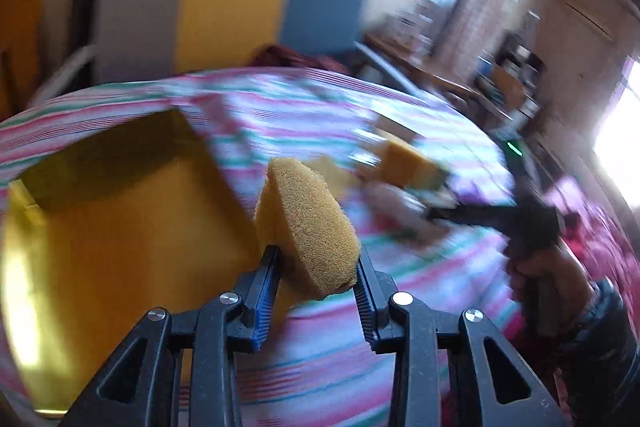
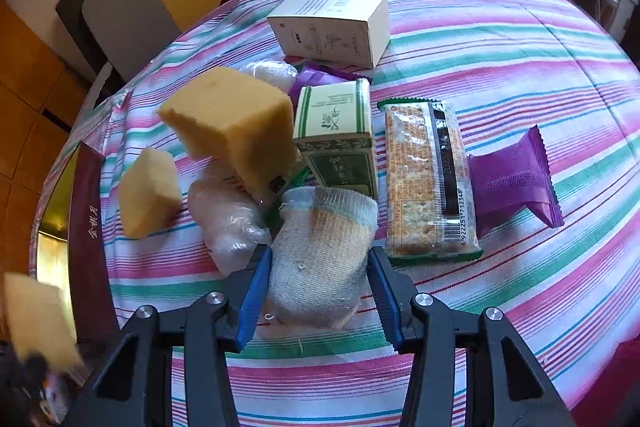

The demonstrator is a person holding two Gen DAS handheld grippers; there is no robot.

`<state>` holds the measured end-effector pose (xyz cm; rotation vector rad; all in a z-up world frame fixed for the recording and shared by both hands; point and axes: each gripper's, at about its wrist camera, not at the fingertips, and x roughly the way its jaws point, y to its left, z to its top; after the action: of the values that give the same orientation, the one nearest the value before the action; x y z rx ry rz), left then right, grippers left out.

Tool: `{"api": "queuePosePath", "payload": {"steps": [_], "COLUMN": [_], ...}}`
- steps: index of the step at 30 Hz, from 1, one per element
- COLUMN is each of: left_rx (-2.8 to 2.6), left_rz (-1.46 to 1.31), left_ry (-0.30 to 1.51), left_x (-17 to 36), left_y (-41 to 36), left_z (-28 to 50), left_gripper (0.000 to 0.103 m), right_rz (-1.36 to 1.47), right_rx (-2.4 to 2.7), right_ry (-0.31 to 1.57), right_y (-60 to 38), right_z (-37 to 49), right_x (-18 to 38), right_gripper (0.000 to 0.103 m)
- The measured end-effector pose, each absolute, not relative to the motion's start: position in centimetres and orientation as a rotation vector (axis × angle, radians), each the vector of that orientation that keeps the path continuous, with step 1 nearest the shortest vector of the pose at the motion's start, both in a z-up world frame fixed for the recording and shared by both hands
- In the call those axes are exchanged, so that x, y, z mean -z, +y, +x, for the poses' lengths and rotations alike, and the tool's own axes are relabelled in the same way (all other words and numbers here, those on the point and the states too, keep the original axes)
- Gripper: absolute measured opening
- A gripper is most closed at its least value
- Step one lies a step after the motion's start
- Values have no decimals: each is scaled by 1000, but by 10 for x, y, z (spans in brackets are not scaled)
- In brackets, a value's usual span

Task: Organize objects
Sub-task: 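Carry the yellow sponge into the gold tray and open the left tool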

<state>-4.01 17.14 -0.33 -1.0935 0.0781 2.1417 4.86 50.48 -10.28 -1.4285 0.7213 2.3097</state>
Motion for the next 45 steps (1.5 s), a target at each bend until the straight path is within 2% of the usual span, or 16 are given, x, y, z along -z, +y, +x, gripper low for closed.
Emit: {"api": "queuePosePath", "payload": {"steps": [9,17,22,24,25,27,33,41,45], "left_rx": [-2420,-2440,-2478,-2473,-2483,-2485,-2537,-2565,-2553], "left_rz": [-1316,-1411,-1473,-1476,-1471,-1441,-1361,-1279,-1262], "left_ry": [92,101,107,85,87,90,109,-58,-85], "left_x": [31,69,81,80,77,68,44,25,27], "left_y": [64,47,37,36,36,37,33,10,12], "left_z": [-167,-217,-239,-240,-238,-228,-200,-136,-102], "left_gripper": [35,37,44,48,55,58,59,59,59], "right_rz": [-1434,-1433,-1435,-1437,-1437,-1436,-1430,-1388,-1370], "right_rx": [-2330,-2332,-2335,-2334,-2334,-2334,-2340,-2337,-2330], "right_ry": [621,617,601,603,605,604,577,545,532], "right_y": [498,498,496,497,497,497,494,494,493], "right_z": [47,49,45,43,43,42,42,44,47], "right_x": [101,100,100,101,101,101,100,94,91], "right_gripper": [49,50,50,50,51,51,49,46,45]}}
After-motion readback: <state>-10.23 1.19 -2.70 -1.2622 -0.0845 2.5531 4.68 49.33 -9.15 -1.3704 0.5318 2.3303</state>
